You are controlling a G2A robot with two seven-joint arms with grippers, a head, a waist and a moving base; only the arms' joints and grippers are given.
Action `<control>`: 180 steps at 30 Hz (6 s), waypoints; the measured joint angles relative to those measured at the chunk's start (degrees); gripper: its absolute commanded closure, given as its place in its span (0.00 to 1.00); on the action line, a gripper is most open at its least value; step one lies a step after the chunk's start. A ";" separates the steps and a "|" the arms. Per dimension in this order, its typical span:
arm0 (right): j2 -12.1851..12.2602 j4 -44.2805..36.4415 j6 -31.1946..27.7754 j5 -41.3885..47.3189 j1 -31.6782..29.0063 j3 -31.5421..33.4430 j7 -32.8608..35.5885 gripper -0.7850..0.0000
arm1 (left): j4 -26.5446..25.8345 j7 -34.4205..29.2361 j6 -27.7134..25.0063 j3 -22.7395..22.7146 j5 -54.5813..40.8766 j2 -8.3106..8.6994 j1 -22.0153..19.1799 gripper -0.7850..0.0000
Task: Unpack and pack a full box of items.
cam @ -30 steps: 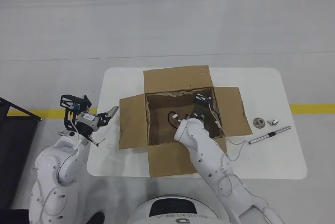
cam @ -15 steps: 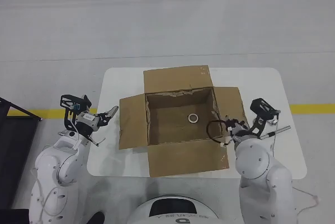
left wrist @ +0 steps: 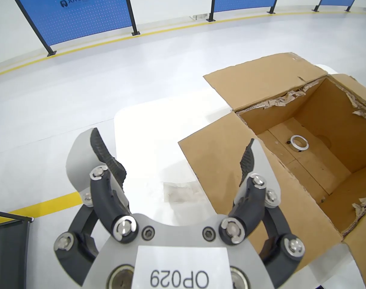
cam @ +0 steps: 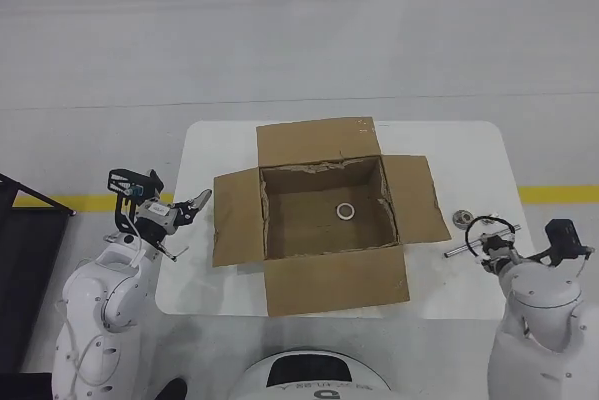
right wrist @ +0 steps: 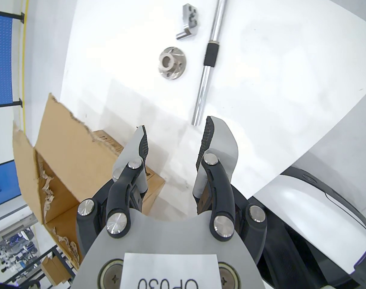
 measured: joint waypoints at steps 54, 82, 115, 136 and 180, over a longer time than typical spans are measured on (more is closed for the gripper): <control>-0.63 43.30 4.57 -25.88 28.80 0.30 -4.57 0.72 | 0.00 0.00 0.00 0.00 0.00 0.00 0.00 0.00; -5.23 24.00 -0.06 -21.49 21.23 9.11 0.06 1.00 | 0.00 0.00 0.00 0.00 0.00 0.00 0.00 0.00; -9.00 -6.83 -15.71 38.82 -3.41 13.06 -3.20 1.00 | 0.00 0.00 0.00 0.00 0.00 0.00 0.00 0.00; -7.21 -2.06 -10.66 -1.95 7.44 -38.25 -7.37 1.00 | 0.00 0.00 0.00 0.00 0.00 0.00 0.00 0.00; -10.93 56.64 8.35 -11.11 37.96 -52.79 -8.95 0.62 | 0.00 0.00 0.00 0.00 0.00 0.00 0.00 0.00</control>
